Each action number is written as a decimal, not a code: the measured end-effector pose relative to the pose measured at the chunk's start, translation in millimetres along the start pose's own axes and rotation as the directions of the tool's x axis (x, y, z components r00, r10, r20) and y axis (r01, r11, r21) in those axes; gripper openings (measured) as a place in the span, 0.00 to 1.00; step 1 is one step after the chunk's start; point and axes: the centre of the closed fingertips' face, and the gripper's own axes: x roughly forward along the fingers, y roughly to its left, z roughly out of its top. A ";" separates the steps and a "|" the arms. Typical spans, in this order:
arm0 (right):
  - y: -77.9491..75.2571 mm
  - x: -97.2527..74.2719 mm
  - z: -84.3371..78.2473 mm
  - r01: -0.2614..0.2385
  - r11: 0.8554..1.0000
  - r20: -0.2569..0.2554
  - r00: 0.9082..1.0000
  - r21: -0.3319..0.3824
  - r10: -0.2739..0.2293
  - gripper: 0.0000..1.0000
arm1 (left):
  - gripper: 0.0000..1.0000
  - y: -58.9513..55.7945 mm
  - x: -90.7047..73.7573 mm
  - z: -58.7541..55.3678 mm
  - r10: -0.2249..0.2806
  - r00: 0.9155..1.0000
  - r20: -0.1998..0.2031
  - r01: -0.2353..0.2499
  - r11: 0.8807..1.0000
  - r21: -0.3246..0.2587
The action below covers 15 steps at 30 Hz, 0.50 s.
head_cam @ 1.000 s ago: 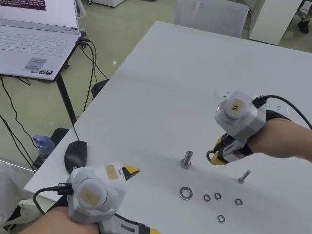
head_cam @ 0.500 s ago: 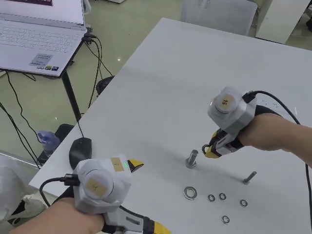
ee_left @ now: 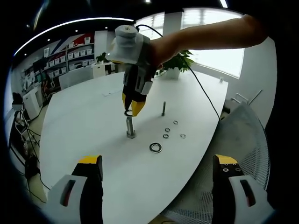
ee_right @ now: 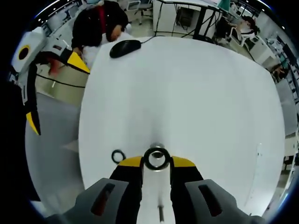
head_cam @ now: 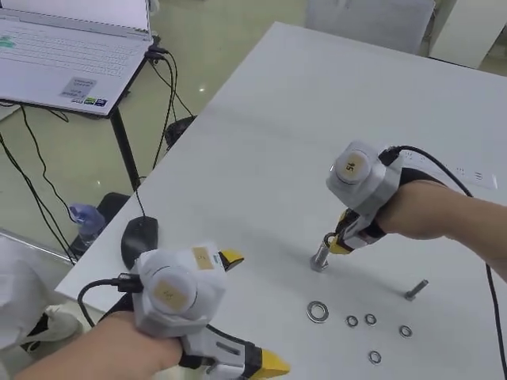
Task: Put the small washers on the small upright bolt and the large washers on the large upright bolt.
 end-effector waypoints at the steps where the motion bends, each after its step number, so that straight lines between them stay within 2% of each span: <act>1: -0.3 0.9 0.1 -0.001 1.000 -0.003 1.000 0.001 0.001 0.21 | 0.99 -2.2 0.1 0.2 -0.017 1.000 -0.002 0.017 1.000 -0.008; 4: -2.4 4.0 -0.6 0.003 1.000 -0.014 1.000 -0.001 -0.003 0.21 | 0.98 2.2 0.1 5.1 -0.007 1.000 0.020 0.008 1.000 -0.020; 6: -2.4 6.7 -1.2 0.000 1.000 -0.020 1.000 0.002 0.000 0.21 | 0.97 2.4 0.5 4.8 -0.014 1.000 0.013 0.014 0.999 -0.033; 11: -1.9 11.4 -0.3 -0.003 1.000 -0.030 1.000 -0.011 0.003 0.21 | 0.98 7.0 1.5 3.1 -0.007 1.000 0.006 0.007 1.000 -0.013; 15: -1.1 15.4 -2.0 -0.008 1.000 -0.044 0.999 -0.014 0.007 0.21 | 0.98 10.3 1.7 4.2 -0.004 1.000 0.014 0.004 1.000 -0.019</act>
